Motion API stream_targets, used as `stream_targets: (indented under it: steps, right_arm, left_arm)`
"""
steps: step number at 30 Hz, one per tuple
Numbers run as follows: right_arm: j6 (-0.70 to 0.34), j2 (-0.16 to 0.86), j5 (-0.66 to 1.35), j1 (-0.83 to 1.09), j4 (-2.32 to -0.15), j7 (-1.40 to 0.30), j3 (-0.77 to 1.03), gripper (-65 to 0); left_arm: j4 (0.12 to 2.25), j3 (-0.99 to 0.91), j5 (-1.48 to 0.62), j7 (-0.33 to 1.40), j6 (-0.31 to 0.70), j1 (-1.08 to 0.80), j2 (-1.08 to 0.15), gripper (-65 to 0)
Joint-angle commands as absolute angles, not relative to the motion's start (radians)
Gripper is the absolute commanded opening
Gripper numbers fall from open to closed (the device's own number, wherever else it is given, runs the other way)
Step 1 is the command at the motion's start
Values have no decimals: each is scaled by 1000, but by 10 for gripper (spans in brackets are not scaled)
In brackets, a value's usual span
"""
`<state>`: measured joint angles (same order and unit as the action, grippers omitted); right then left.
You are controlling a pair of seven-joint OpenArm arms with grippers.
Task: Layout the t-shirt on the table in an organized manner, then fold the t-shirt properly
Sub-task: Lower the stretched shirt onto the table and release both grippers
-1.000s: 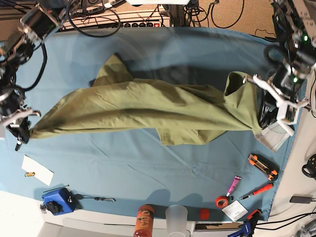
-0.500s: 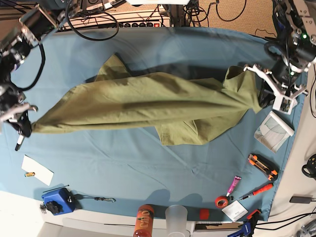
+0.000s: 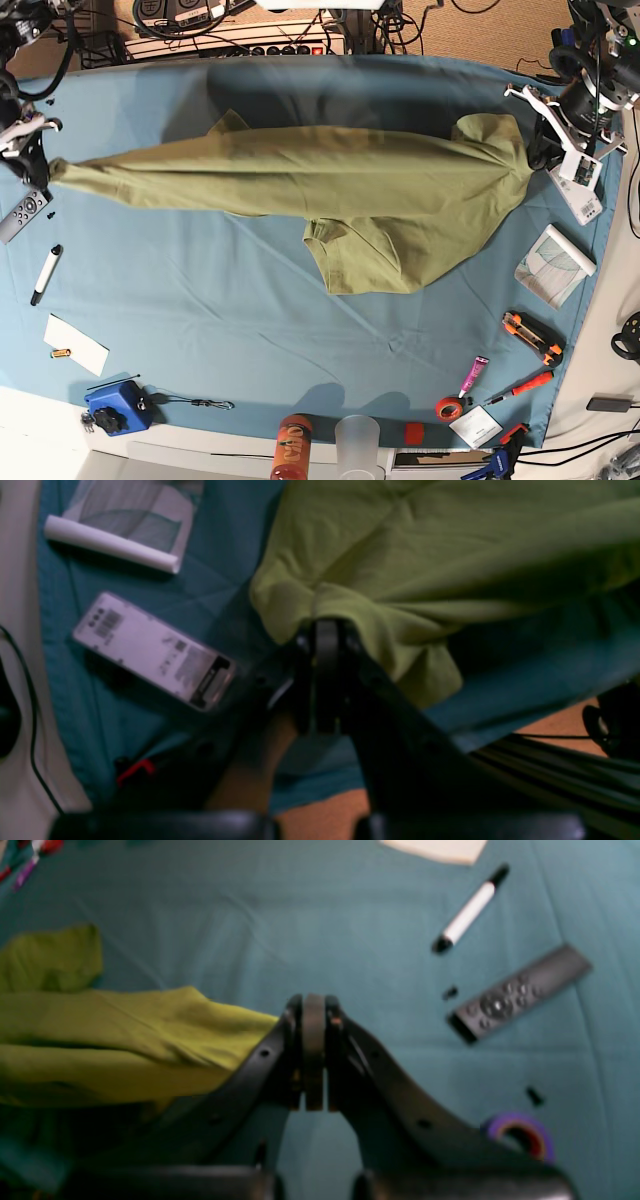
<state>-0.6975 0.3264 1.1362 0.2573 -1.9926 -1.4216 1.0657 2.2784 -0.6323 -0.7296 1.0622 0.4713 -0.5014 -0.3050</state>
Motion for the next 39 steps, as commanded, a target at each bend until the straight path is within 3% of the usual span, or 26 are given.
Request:
stream_targets:
  steps: [1,3,7,9,15,22,26,29,39]
  right_arm:
    - [-698,346,1159,266,-2009,-1396,1073,-650]
    - [-698,346,1159,286,-2009,-1396,1073,-647]
    - [-698,346,1159,331,-2009,-1396,1073,-431]
    - [-698,346,1160,344,-2009,-1396,1073,-415]
    - [-698,346,1192,344,-2009,-1396,1073,-415]
    - [-698,346,1208,343,-2009,-1396,1073,-415]
    - [-698,346,1208,343,-2009,-1396,1073,-415]
    - [-698,346,1208,343,-2009,-1396,1073,-415]
    - [-698,346,1207,343,-2009,-1396,1073,-415]
  left_arm:
    - [2296,-639,-736,1040,469,-502,-316,-650]
    - [2296,-639,-733,1040,469,-502,-316,-643]
    - [2296,-639,-704,1040,469,-502,-316,-391]
    - [2296,-639,-647,1039,468,-502,-316,-354]
    - [2296,-639,-515,1016,367,-501,-316,-354]
    - [2296,-638,-356,859,257,-443,-325,-354]
    - [2275,-591,-595,864,413,-319,-377,-354]
    - [2232,-487,-653,863,492,-231,-412,-354]
    - [1844,-51,-648,863,552,95,-435,-354]
